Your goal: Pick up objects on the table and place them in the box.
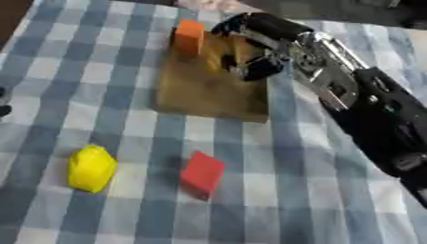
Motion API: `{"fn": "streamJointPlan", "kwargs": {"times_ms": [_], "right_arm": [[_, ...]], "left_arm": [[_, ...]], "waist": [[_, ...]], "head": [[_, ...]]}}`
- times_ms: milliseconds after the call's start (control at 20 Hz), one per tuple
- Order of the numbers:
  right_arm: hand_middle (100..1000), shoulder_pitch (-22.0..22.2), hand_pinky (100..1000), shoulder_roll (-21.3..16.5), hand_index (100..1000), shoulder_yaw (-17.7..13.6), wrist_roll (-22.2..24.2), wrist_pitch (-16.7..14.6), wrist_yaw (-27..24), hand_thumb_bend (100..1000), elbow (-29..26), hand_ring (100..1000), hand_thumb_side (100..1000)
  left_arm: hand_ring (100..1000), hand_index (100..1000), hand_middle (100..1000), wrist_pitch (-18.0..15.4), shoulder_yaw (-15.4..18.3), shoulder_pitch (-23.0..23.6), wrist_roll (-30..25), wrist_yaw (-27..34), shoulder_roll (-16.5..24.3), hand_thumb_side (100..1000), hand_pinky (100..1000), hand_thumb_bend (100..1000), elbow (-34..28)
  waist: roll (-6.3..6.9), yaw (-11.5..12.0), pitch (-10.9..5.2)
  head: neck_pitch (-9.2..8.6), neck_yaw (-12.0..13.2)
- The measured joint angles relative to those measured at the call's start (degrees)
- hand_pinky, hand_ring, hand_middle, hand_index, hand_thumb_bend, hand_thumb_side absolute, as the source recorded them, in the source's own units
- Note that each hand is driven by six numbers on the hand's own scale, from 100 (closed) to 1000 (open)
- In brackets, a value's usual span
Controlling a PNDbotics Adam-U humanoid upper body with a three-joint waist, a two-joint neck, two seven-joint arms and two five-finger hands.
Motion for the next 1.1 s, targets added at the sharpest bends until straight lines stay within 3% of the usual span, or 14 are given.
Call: {"fn": "streamJointPlan", "kwargs": {"times_ms": [350,550,650,750,1100], "right_arm": [[755,0.07,910,-0.35,949,-0.02,0.11,0.77,-0.22,100,-1.39,934,203],[860,0.25,954,-0.91,993,-0.30,0.43,1.08,-1.72,100,-2.69,995,440],[908,0.28,980,-1.10,1000,-0.30,1.19,0.63,-2.50,100,-2.89,1000,507],[1000,0.38,1000,-1.18,1000,-0.31,2.04,0.04,-3.09,100,-2.88,1000,546],[1000,0.55,986,-1.18,1000,-1.31,5.85,-2.74,-6.50,100,-0.99,1000,576]], "left_arm": [[832,860,748,0.17,0.02,0.53,-0.09,-0.01,-0.02,958,791,166,0.00],[833,861,748,0.28,0.03,0.61,-0.06,-0.02,-0.04,955,791,166,0.00],[833,860,748,0.37,0.03,0.61,-0.15,-0.02,-0.05,954,791,166,0.00],[833,860,748,0.42,0.03,0.61,-0.21,-0.02,-0.06,954,791,166,0.00],[833,859,745,0.46,0.05,0.62,-0.25,-0.02,-0.10,955,791,165,0.00]], "waist": [[0.30,-0.83,-0.51],[0.37,-1.40,-0.94],[0.50,-1.40,-1.04],[0.68,-1.40,-1.04],[0.71,-1.36,-1.04]], "head": [[0.67,0.42],[0.87,0.65],[0.87,0.65],[0.86,0.62],[0.86,0.63]]}}
